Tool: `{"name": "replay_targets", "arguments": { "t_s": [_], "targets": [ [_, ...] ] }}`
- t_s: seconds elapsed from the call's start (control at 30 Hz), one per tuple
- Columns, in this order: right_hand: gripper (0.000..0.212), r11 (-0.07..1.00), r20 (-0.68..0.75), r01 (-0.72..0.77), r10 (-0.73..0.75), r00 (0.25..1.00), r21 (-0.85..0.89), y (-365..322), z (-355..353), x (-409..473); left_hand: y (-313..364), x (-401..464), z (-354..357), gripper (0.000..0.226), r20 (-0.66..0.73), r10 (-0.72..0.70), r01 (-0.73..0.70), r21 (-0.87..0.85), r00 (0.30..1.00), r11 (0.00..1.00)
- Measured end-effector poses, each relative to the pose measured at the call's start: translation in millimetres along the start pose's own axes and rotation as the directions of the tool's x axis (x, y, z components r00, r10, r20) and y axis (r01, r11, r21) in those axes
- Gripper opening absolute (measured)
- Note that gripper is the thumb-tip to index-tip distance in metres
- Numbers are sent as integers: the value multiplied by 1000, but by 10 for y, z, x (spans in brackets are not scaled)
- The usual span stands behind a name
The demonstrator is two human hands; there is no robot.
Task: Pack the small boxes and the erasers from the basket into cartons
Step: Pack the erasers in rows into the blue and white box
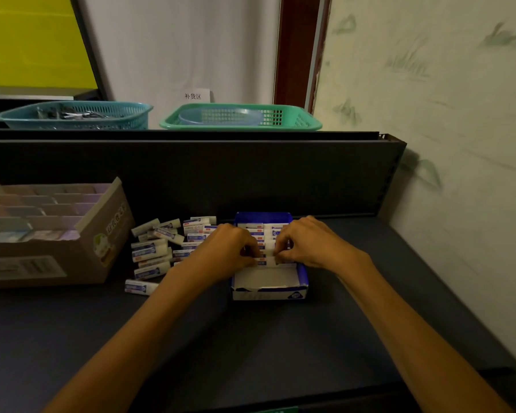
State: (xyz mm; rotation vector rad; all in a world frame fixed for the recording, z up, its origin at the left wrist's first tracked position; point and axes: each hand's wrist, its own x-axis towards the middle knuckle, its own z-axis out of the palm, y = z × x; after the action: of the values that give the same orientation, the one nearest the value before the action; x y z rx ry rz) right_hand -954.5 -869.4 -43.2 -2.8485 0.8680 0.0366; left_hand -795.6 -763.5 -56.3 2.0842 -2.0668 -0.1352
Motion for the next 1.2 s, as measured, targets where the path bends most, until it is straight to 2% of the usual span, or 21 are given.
{"name": "replay_targets", "arguments": {
  "t_s": [0.23,0.4,0.5,0.67,0.97,1.2],
  "targets": [
    [22,999,-18,-20,20,1000,-25,-63,8,-59,27,-15,-37,25,1,-5,5,-8,1000,1000],
    [36,1000,-212,-4,5,977,4,-222,-75,-159,-19,-125,-211,32,-178,-57,67,50,982,996],
    [42,1000,-284,13,-19,958,-21,-373,-97,-165,-136,-257,-309,41,-209,-113,147,158,971,976],
    [45,998,-280,54,-60,958,-32,-665,-30,-64,-411,-538,-373,58,-124,-217,242,251,968,937],
    [45,991,-272,125,-131,953,-38,-1187,78,165,-803,-1114,-493,57,-149,-262,288,190,953,939],
    [40,984,-250,179,-170,953,14,-1593,226,190,-947,-1452,-473,48,-148,-231,250,128,962,960]
  ]
}}
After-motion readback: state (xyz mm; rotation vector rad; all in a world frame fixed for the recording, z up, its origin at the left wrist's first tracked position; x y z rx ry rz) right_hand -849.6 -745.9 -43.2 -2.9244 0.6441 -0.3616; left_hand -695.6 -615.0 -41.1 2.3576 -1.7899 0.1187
